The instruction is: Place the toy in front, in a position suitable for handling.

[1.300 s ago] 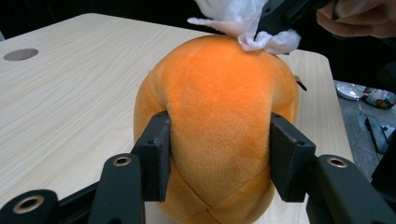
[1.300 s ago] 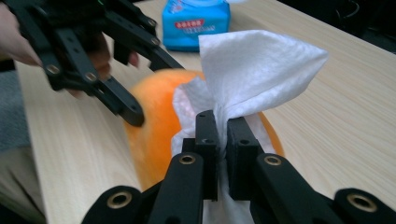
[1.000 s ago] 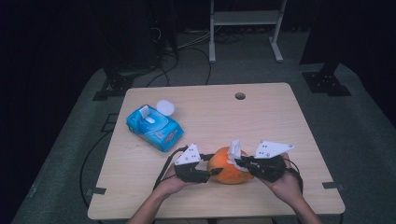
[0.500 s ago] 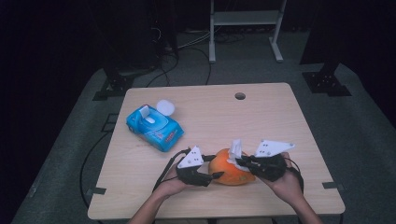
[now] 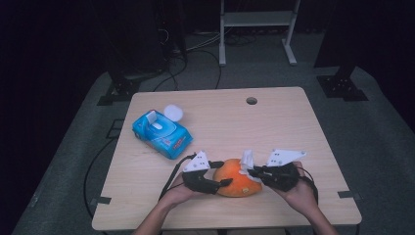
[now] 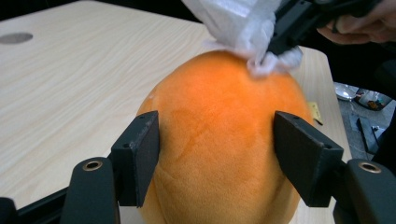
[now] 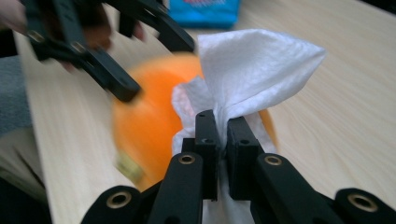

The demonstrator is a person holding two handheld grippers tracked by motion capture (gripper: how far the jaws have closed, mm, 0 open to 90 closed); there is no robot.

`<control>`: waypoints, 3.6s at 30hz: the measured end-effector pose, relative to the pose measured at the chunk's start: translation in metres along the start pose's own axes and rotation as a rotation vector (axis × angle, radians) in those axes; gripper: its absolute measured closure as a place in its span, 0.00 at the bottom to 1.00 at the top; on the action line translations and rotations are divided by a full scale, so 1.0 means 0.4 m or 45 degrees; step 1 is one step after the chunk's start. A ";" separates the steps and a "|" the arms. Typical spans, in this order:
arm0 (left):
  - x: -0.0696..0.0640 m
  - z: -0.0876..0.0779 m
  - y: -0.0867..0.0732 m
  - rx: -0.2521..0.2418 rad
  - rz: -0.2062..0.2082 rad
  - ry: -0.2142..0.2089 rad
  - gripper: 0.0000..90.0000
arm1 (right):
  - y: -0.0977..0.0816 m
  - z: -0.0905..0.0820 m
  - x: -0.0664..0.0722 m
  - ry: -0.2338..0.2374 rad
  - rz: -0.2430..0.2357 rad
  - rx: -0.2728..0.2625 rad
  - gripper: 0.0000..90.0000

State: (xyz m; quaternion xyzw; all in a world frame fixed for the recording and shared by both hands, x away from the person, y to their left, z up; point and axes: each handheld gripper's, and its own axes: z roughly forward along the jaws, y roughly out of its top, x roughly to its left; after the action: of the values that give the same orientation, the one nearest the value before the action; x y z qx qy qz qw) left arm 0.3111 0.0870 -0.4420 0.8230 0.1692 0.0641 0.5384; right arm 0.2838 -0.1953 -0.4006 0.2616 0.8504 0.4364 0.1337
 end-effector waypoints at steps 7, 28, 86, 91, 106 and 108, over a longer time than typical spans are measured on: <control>0.012 -0.005 -0.011 0.009 -0.033 0.009 0.37 | 0.006 -0.019 0.010 0.047 0.012 -0.038 0.94; 0.014 -0.007 -0.018 0.017 -0.040 -0.006 0.37 | -0.033 -0.014 -0.031 0.039 0.080 0.022 0.93; 0.012 0.004 -0.023 0.027 0.028 0.043 0.43 | -0.034 0.017 -0.046 0.076 0.106 -0.028 0.93; 0.038 -0.011 -0.041 0.045 -0.034 0.024 0.42 | -0.039 0.006 -0.044 0.060 0.123 -0.036 0.93; 0.032 -0.007 -0.042 0.055 -0.013 0.015 0.40 | -0.032 0.011 -0.037 0.088 0.091 -0.006 0.93; 0.031 -0.007 -0.041 0.057 -0.010 0.017 0.40 | -0.019 0.013 -0.021 0.105 0.064 -0.039 0.93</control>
State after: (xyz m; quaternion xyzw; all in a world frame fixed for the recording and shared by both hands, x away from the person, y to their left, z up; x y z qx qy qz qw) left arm 0.3186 0.0996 -0.4568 0.8337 0.1773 0.0636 0.5190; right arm 0.2904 -0.2001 -0.4099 0.2625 0.8416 0.4631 0.0916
